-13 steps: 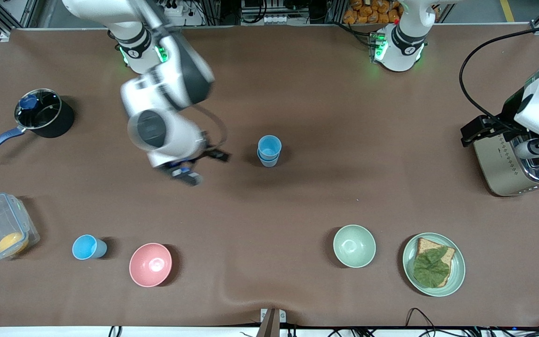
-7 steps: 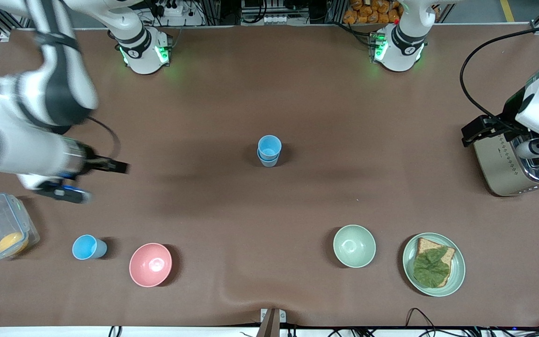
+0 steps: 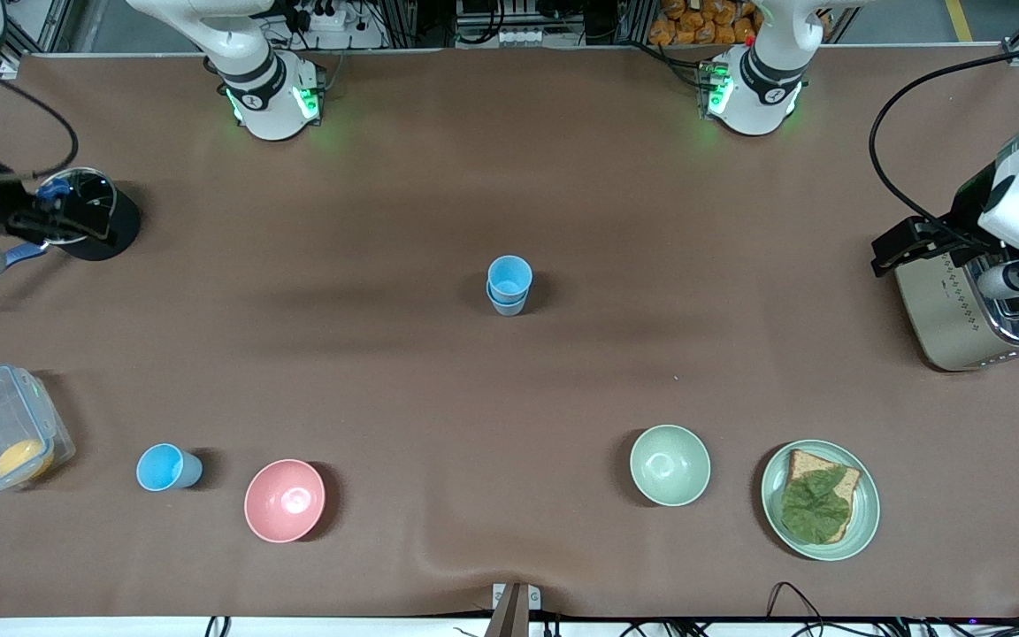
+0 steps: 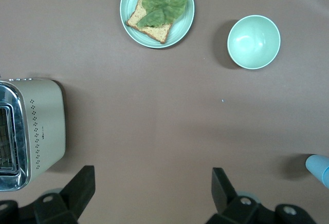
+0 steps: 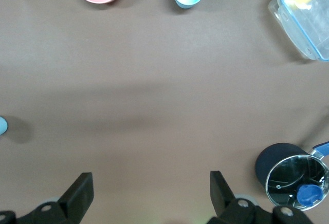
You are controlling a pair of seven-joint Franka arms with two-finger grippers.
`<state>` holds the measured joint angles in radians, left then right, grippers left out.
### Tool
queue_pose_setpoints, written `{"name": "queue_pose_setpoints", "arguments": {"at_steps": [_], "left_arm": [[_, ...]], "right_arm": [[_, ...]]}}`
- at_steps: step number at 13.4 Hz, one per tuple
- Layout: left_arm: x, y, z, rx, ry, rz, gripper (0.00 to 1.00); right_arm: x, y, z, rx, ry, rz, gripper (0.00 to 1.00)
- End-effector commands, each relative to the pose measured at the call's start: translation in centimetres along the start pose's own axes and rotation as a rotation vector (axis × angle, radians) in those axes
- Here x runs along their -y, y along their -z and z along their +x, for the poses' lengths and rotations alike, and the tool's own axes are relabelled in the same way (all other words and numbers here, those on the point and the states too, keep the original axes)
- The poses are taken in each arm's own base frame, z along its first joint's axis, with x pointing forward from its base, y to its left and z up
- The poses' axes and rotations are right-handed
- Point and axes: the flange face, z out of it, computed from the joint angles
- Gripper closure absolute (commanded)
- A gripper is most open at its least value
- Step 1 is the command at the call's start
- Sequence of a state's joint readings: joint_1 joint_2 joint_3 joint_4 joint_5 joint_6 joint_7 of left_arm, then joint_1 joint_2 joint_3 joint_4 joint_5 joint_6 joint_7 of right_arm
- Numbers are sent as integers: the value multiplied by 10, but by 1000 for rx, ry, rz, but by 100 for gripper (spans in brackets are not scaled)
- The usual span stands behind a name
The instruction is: Stack blue cups with both arms
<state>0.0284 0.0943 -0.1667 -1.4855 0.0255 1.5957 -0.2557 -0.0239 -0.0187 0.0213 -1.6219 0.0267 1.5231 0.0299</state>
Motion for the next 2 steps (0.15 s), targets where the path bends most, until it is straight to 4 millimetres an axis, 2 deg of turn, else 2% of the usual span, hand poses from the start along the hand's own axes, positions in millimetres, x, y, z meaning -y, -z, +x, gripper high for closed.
{"name": "queue_pose_setpoints", "arguments": {"at_steps": [1,2], "left_arm": [[-1,8,-7,25,-17,-17,0],[1,14,-7,14,-16,-13,0]], "right_arm": [[2,1,-8,-14,62,-24,0],[3,1,-7,-15,68,-24,0]]}}
